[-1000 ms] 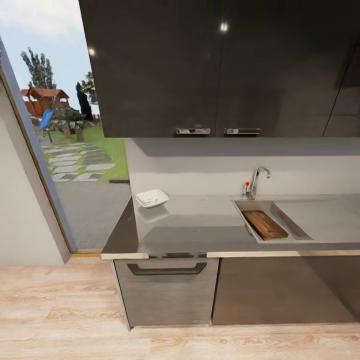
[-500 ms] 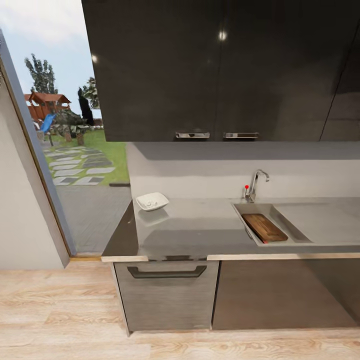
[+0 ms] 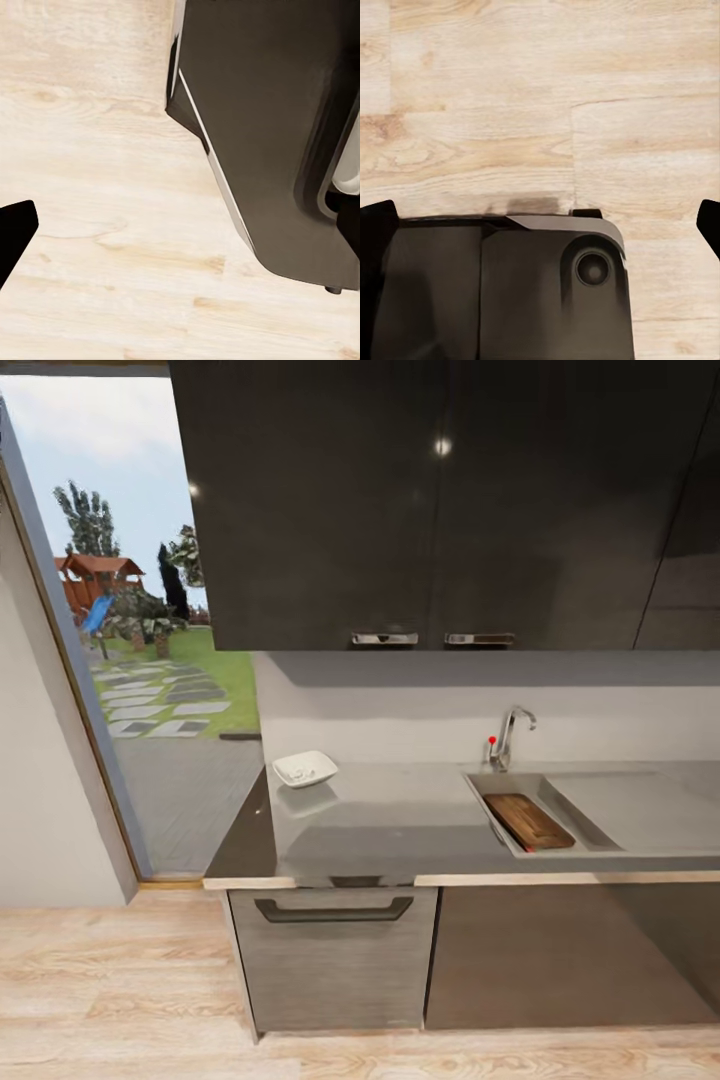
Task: In the kitchen, take the Vidalia onion out of the sink, dice it on the chopping board with the paring knife, put the diced onion into the bowl on the countertop, then place both the paring knife and the chopping board into the sink.
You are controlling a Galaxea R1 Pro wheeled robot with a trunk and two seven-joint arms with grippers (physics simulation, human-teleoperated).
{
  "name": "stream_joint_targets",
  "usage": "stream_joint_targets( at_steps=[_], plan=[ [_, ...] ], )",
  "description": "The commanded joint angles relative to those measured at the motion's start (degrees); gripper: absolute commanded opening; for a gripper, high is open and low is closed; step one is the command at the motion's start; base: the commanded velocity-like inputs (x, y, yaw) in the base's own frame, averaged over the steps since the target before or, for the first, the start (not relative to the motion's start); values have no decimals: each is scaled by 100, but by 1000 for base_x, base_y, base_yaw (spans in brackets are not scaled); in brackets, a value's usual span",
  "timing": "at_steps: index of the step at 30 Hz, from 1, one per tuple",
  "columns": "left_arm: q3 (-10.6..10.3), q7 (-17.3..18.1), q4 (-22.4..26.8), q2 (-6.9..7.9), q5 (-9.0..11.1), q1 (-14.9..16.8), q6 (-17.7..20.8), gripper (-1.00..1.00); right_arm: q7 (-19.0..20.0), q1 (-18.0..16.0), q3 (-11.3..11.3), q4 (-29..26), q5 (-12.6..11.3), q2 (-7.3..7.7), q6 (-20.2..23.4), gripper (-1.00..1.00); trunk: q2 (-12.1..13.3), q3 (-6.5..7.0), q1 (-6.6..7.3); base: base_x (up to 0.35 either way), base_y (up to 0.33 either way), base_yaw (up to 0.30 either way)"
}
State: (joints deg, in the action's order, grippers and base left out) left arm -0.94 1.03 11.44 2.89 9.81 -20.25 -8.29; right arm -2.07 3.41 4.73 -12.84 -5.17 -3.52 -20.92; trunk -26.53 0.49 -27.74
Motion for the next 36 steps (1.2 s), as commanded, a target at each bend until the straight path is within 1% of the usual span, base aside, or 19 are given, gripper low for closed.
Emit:
stream_joint_targets(
  at_steps=[1, 10, 36],
  plan=[
    [-11, 11, 7, 1, 47, -5, -6, 100, -22, 6, 48, -7, -54, 5, -9, 100, 0, 11, -2, 0, 0, 0],
    [-11, 11, 7, 2, 47, -5, -6, 100, -22, 4, 46, -18, -37, 46, -24, 100, 0, 79, -2, 0, 0, 0],
    [-11, 11, 7, 2, 47, -5, -6, 100, -22, 9, 37, -50, -28, 45, -35, 100, 0, 84, -2, 0, 0, 0]
  ],
)
